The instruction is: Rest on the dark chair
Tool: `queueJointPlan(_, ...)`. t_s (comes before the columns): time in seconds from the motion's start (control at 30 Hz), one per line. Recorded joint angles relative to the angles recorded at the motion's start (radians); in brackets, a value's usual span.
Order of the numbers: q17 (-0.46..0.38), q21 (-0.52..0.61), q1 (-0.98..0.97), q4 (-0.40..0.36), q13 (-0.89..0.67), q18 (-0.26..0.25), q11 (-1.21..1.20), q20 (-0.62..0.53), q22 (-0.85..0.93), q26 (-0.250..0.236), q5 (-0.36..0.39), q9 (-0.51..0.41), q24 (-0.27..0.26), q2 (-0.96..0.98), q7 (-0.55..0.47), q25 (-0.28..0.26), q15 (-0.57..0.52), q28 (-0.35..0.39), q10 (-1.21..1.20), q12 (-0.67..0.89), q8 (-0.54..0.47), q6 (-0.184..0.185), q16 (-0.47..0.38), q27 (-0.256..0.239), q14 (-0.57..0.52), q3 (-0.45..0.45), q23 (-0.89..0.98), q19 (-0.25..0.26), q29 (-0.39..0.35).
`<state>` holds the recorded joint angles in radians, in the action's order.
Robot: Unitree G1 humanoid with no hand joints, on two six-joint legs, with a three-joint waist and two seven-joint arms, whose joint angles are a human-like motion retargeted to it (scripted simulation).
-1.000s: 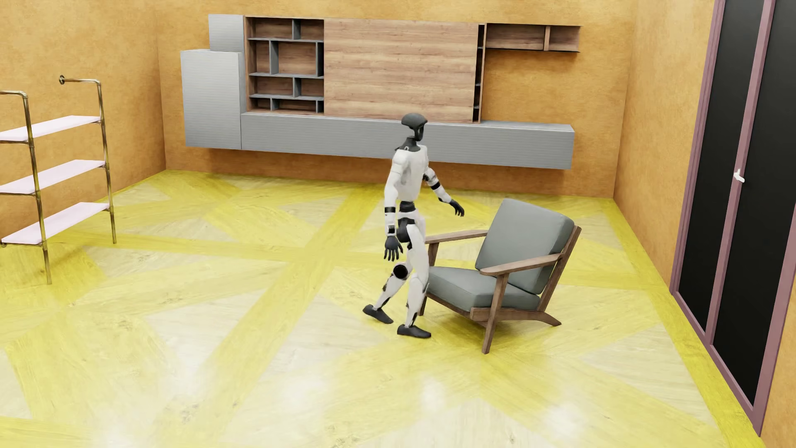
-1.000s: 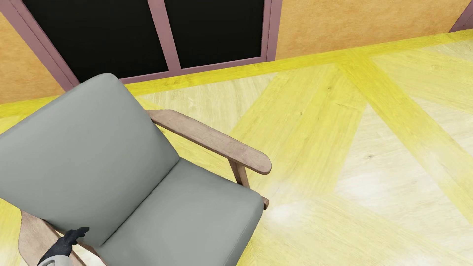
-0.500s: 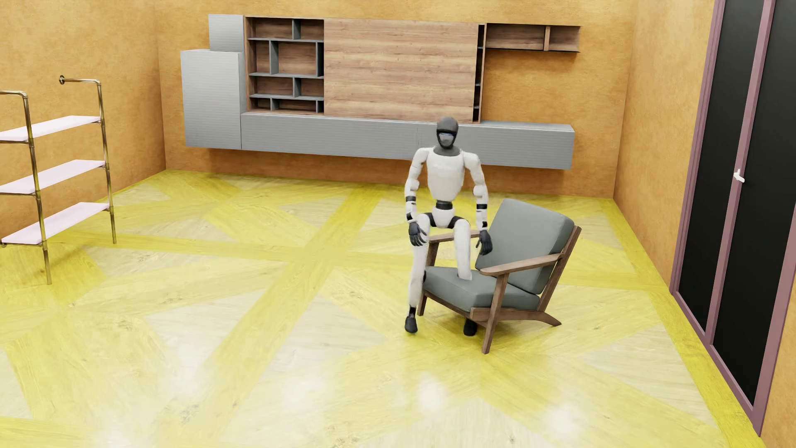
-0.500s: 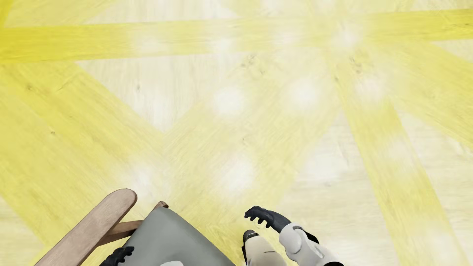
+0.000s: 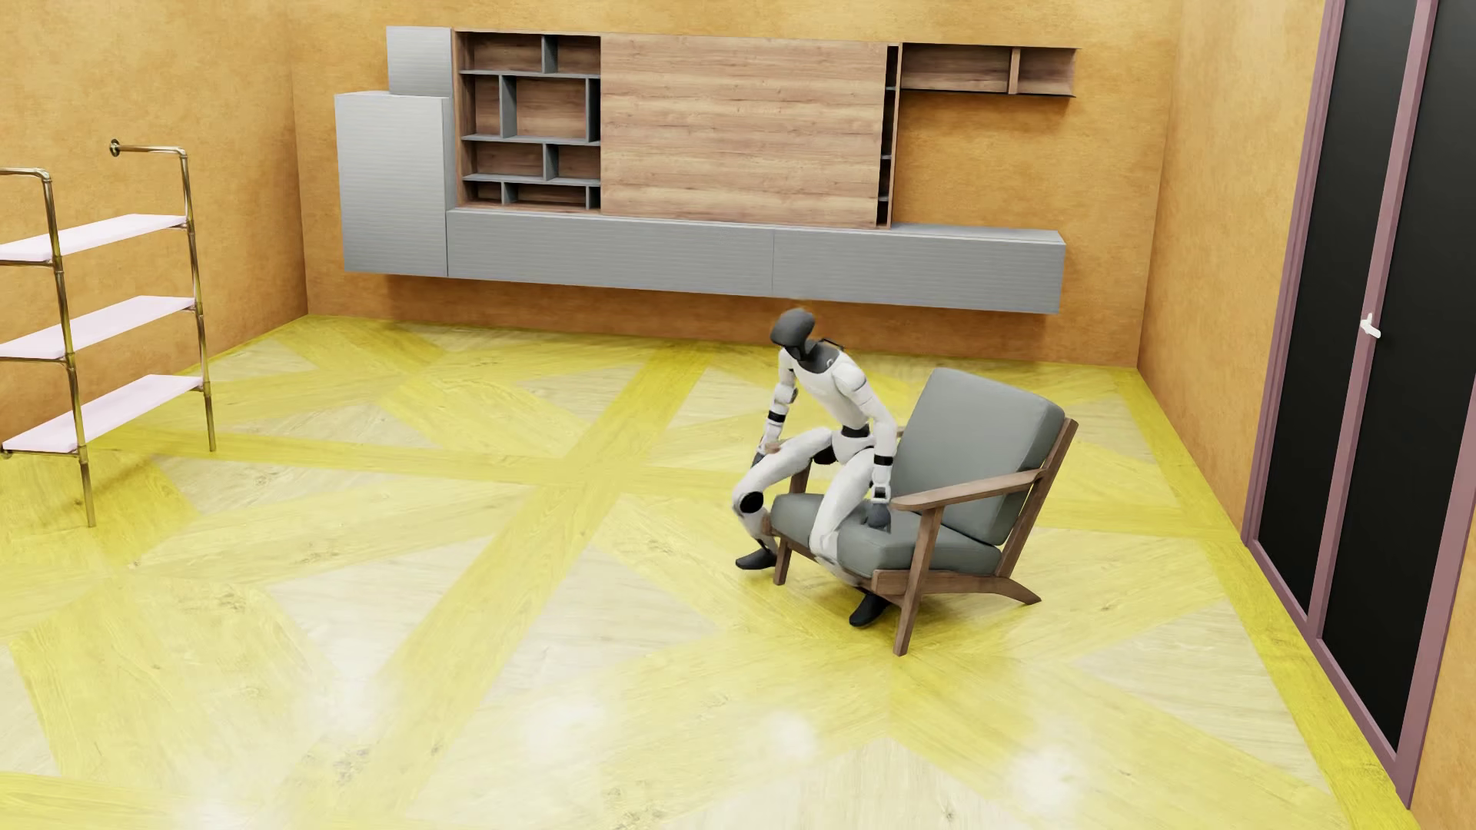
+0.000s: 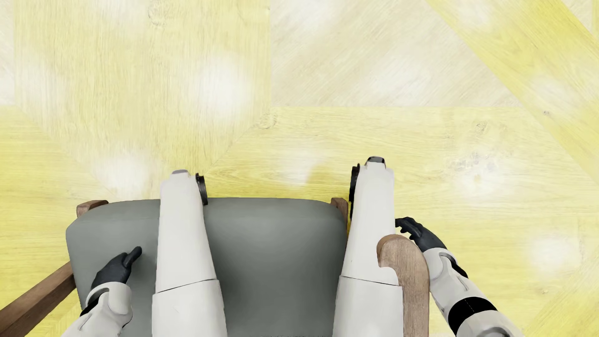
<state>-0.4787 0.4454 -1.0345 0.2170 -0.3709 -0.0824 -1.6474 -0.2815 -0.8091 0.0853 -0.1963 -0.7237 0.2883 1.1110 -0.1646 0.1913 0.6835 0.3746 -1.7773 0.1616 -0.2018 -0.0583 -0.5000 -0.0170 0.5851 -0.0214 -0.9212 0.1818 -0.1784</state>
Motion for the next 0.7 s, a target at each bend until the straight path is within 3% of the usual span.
queueJointPlan(0.03, -0.006, -0.022, -0.024, -0.004, -0.001, -0.006, -0.061, -0.008, 0.005, 0.009, 0.002, -0.017, 0.011, 0.047, -0.002, 0.01, -0.001, 0.029, -0.048, 0.015, -0.024, -0.002, -0.004, 0.013, 0.003, -0.004, 0.021, 0.001, 0.019)
queueJointPlan(0.07, -0.007, -0.026, -0.04, -0.011, 0.012, -0.027, -0.114, -0.054, 0.013, -0.006, 0.004, -0.033, -0.039, 0.073, -0.023, -0.012, 0.001, 0.055, -0.104, 0.024, -0.05, 0.001, -0.014, -0.004, 0.034, -0.006, 0.043, 0.012, 0.013)
queueJointPlan(0.1, -0.003, -0.035, -0.037, -0.002, 0.018, -0.054, -0.145, -0.05, 0.011, 0.017, 0.001, -0.056, -0.019, 0.071, -0.028, -0.004, 0.006, 0.082, -0.139, 0.046, -0.058, 0.004, -0.026, -0.007, 0.037, -0.011, 0.051, 0.018, 0.014)
queueJointPlan(0.13, 0.015, -0.033, -0.016, 0.008, 0.02, -0.055, -0.154, -0.036, 0.008, 0.021, 0.001, -0.072, -0.019, 0.059, -0.028, -0.006, -0.005, 0.043, -0.157, 0.068, -0.058, 0.003, -0.032, -0.018, 0.054, -0.013, 0.047, 0.026, 0.016)
queueJointPlan(0.2, 0.054, -0.039, 0.025, 0.042, 0.045, -0.067, -0.155, -0.026, -0.005, 0.041, -0.003, -0.088, -0.034, 0.015, -0.019, 0.001, -0.022, 0.081, -0.17, 0.089, -0.046, 0.0, -0.016, -0.02, 0.043, -0.005, 0.016, 0.043, -0.008)
queueJointPlan(0.23, 0.065, -0.043, 0.042, 0.038, 0.075, -0.061, -0.166, -0.038, -0.011, 0.035, -0.019, -0.085, -0.039, -0.007, -0.016, -0.005, -0.02, 0.076, -0.182, 0.087, -0.038, 0.002, -0.014, -0.033, 0.049, -0.004, 0.032, 0.056, -0.024)
queueJointPlan(0.3, 0.09, -0.075, 0.082, 0.03, 0.112, -0.048, -0.187, -0.061, -0.036, 0.035, -0.035, -0.071, -0.016, -0.054, -0.02, 0.049, -0.004, 0.056, -0.203, 0.081, -0.028, 0.004, -0.009, -0.022, 0.045, -0.001, 0.008, 0.063, 0.04)
queueJointPlan(0.33, 0.109, -0.069, 0.102, 0.027, 0.127, -0.04, -0.196, -0.077, -0.072, 0.021, -0.042, -0.064, -0.02, -0.078, -0.022, 0.062, 0.008, 0.043, -0.214, 0.085, -0.019, 0.007, 0.002, -0.026, 0.054, 0.0, -0.022, 0.064, 0.032)
queueJointPlan(0.4, 0.153, -0.059, 0.144, 0.028, 0.145, -0.03, -0.193, -0.122, -0.142, 0.044, -0.061, -0.054, -0.044, -0.134, -0.016, 0.057, 0.033, 0.067, -0.22, 0.088, -0.011, 0.007, 0.03, -0.002, 0.068, 0.0, -0.092, 0.076, -0.007)
queueJointPlan(0.43, 0.17, -0.066, 0.15, 0.03, 0.148, -0.025, -0.189, -0.141, -0.196, 0.036, -0.07, -0.044, -0.054, -0.148, -0.011, 0.033, 0.04, 0.056, -0.221, 0.106, -0.007, 0.009, 0.053, -0.053, 0.075, 0.006, -0.126, 0.08, -0.015)
queueJointPlan(0.47, 0.197, -0.09, 0.152, 0.031, 0.139, -0.025, -0.19, -0.143, -0.218, 0.038, -0.075, -0.032, -0.065, -0.154, -0.012, -0.036, 0.046, 0.047, -0.222, 0.111, -0.008, 0.012, 0.066, -0.032, 0.079, 0.007, -0.164, 0.083, -0.034)
queueJointPlan(0.5, 0.209, -0.099, 0.163, 0.027, 0.142, -0.02, -0.193, -0.144, -0.228, 0.039, -0.086, -0.028, -0.071, -0.164, -0.004, -0.058, 0.042, 0.047, -0.218, 0.11, -0.011, 0.013, 0.076, -0.018, 0.08, 0.003, -0.179, 0.117, -0.077)
queueJointPlan(0.6, 0.187, -0.087, 0.191, 0.018, 0.142, -0.024, -0.193, -0.149, -0.257, 0.062, -0.086, -0.029, -0.075, -0.201, 0.002, -0.05, 0.042, 0.075, -0.215, 0.105, -0.007, 0.018, 0.104, -0.017, 0.065, 0.007, -0.18, 0.105, -0.092)
queueJointPlan(0.7, 0.179, -0.067, 0.214, -0.005, 0.154, -0.012, -0.191, -0.152, -0.273, 0.046, -0.076, -0.03, -0.06, -0.226, -0.006, 0.036, 0.039, 0.067, -0.214, 0.094, -0.007, 0.01, 0.115, -0.004, 0.07, 0.014, -0.141, 0.094, -0.067)
